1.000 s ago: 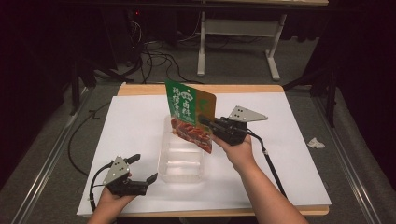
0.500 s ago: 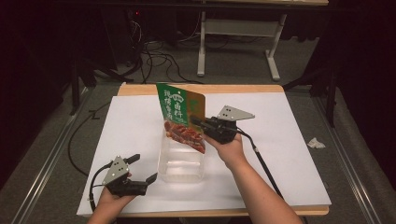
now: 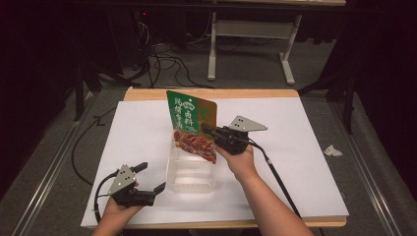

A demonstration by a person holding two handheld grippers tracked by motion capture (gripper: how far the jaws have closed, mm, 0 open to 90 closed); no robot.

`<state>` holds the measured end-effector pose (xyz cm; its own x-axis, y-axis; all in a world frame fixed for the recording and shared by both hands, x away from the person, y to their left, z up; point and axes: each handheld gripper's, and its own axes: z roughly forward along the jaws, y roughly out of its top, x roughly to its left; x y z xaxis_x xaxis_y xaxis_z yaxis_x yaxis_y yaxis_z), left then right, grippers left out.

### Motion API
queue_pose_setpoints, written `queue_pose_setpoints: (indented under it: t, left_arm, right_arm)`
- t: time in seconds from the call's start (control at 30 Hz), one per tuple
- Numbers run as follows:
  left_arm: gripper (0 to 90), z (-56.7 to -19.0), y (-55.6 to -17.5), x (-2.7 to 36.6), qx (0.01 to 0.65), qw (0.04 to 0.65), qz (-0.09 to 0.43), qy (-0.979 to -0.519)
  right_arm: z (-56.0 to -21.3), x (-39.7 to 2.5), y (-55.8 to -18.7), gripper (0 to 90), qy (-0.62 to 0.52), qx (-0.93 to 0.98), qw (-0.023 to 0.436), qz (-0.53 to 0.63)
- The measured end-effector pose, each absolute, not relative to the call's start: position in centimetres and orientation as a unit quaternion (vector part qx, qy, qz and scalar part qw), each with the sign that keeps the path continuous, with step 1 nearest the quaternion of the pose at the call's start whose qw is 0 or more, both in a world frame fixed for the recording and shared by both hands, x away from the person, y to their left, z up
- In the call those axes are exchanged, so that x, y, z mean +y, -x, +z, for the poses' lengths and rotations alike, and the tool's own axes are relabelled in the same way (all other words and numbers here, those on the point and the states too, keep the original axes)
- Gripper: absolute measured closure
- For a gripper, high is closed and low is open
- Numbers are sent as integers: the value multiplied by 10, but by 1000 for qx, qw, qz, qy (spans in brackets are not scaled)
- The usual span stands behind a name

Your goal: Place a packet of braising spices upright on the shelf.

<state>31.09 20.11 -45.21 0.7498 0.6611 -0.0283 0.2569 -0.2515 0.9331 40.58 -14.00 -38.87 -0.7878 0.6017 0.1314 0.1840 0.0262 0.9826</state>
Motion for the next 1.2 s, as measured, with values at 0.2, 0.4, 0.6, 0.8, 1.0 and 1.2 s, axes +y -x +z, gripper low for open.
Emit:
queue_pose_setpoints:
  t: [0.2,0.4,0.6,0.8,1.0,1.2]
  left_arm:
    - [69,-452,-311,201,298,533,189,-769]
    - [69,-452,-311,201,298,533,189,-769]
    - [69,-452,-311,201,297,532,190,-770]
    - [69,-452,-311,201,297,532,190,-770]
    - [69,-453,-311,200,295,529,190,-773]
    - [70,-453,-311,200,296,530,191,-771]
  right_arm:
    - [-394,-137,-402,900,-278,703,177,630]
    - [-400,-133,-399,900,-263,721,191,612]
    - [-404,-137,-399,900,-270,717,192,613]
    - [-408,-140,-397,900,-269,715,193,616]
    - [-414,-145,-393,900,-275,708,194,620]
    - [-416,-143,-391,900,-274,704,190,627]
